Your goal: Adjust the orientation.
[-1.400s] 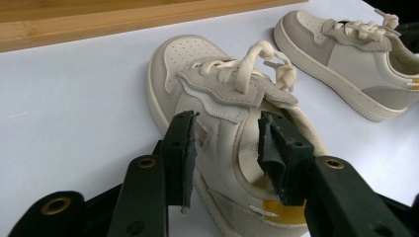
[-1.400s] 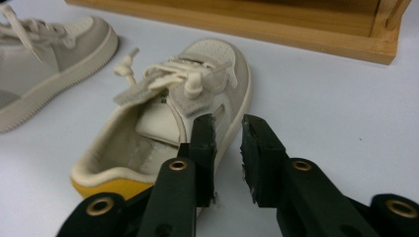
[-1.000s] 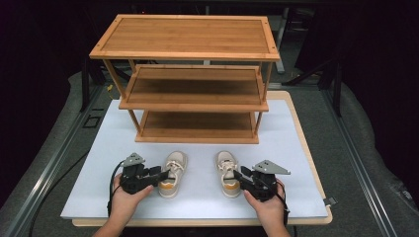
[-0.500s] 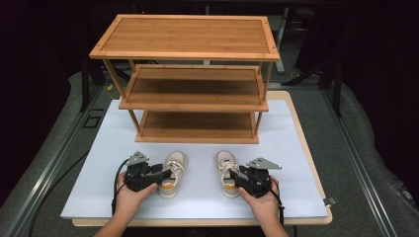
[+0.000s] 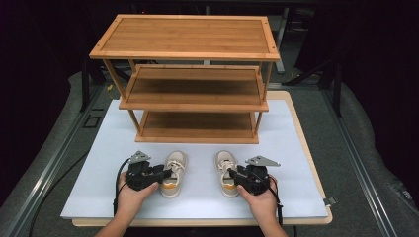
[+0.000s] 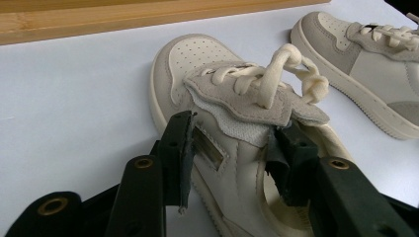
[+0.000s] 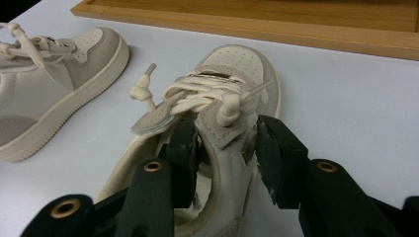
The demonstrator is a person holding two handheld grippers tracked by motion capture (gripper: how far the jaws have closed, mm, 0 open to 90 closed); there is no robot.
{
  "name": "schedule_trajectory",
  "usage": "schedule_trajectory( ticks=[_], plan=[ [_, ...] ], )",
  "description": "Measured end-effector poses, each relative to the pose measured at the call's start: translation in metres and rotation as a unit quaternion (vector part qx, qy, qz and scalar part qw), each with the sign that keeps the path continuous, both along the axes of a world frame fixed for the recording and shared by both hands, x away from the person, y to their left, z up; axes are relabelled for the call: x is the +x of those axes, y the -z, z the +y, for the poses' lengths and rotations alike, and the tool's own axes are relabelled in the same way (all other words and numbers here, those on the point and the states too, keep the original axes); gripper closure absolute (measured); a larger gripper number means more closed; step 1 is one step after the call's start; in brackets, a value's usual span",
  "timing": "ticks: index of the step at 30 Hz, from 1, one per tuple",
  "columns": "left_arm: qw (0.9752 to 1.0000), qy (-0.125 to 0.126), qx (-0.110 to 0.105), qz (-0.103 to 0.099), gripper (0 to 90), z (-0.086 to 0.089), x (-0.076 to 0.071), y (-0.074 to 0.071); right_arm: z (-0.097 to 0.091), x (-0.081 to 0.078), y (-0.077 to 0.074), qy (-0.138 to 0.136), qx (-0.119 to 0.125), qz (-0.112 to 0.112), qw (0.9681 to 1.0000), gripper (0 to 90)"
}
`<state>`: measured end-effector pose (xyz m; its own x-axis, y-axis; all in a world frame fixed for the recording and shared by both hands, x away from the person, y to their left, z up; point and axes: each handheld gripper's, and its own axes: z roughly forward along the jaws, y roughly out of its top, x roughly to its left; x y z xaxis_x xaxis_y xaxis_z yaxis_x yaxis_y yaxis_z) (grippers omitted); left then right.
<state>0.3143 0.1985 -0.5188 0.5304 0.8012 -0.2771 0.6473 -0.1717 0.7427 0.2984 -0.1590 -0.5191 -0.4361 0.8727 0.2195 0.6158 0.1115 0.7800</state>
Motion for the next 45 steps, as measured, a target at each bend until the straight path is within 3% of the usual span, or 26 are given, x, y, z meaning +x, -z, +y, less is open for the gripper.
schedule_trajectory(
  ticks=[11,16,20,26,34,38,45],
  plan=[
    [0.9999,-0.010,0.005,0.005,56.6,-0.018,-0.002,-0.002,0.030,-0.004,-0.004,-0.001,-0.017,0.000,0.9998,64.1],
    [0.9999,-0.011,0.002,0.007,56.6,-0.026,-0.001,-0.002,0.043,0.001,-0.002,-0.001,0.011,0.009,0.9999,63.9],
    [0.9999,-0.010,-0.002,0.006,56.6,-0.032,-0.001,-0.001,0.056,0.001,-0.001,0.012,0.004,0.000,0.9999,63.7],
    [1.0000,-0.008,0.001,0.005,56.7,-0.039,-0.001,-0.001,0.061,0.000,-0.001,0.010,0.002,-0.002,1.0000,63.2],
    [0.9999,-0.010,-0.001,0.005,56.8,-0.042,-0.003,-0.001,0.062,-0.004,-0.001,0.000,0.022,0.014,0.9997,61.5],
    [0.9997,-0.019,-0.013,0.009,56.1,-0.043,-0.004,0.000,0.064,-0.006,-0.001,-0.004,0.036,0.018,0.9992,60.6],
    [0.9996,-0.011,-0.027,0.006,54.1,-0.037,-0.004,0.002,0.059,-0.006,0.001,-0.008,0.050,0.017,0.9986,58.1]
  ],
)
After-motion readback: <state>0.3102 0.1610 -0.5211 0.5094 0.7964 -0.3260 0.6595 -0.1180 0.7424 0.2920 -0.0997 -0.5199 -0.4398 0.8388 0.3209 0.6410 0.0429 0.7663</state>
